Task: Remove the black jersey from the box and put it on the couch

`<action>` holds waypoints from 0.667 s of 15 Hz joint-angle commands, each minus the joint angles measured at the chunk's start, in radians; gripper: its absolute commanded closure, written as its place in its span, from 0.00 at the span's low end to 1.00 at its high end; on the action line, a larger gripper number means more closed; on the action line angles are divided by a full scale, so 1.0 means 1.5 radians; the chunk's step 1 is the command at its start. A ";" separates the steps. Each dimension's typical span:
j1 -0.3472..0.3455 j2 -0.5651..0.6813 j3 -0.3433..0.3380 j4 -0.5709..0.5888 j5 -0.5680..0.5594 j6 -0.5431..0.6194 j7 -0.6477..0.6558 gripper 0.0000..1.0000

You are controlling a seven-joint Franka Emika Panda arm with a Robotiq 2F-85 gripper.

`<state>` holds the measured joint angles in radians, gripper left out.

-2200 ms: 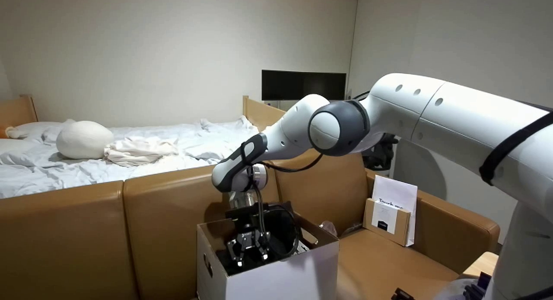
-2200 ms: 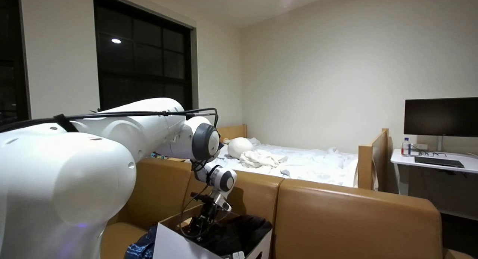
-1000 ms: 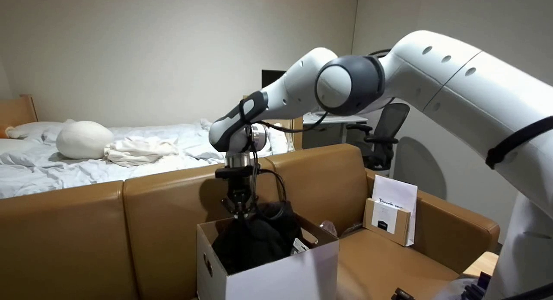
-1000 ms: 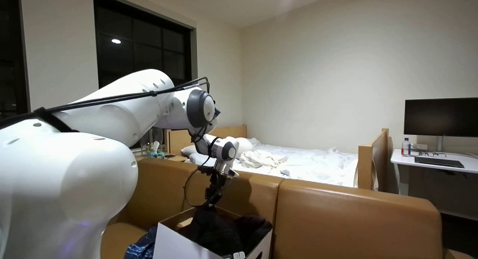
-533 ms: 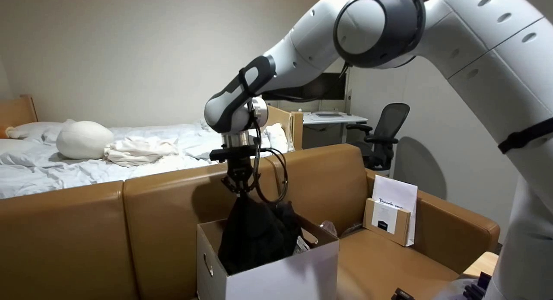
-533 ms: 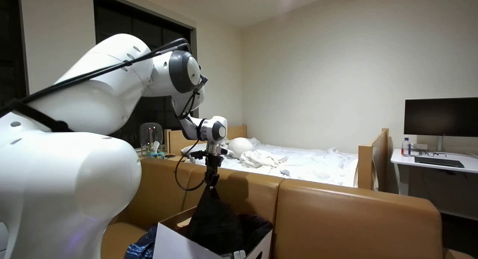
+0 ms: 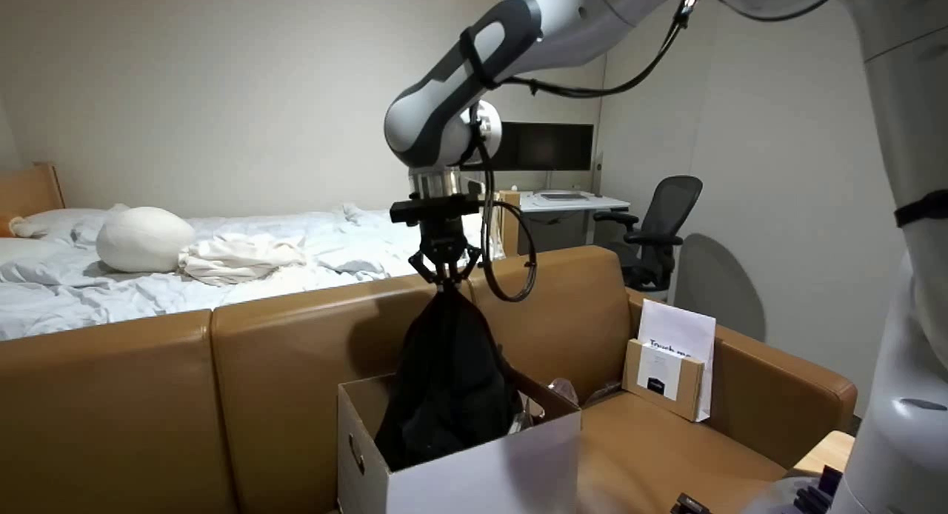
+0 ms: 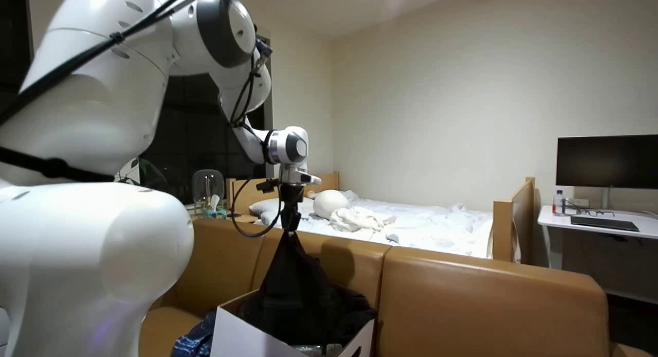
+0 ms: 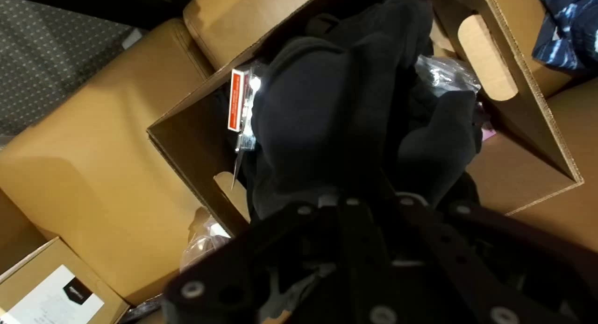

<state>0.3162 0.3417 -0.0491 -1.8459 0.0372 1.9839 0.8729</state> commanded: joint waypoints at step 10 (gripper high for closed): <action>-0.078 -0.207 0.073 -0.149 -0.006 0.001 -0.021 0.93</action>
<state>0.2365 0.0313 0.0229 -2.0708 0.0291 1.9892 0.8398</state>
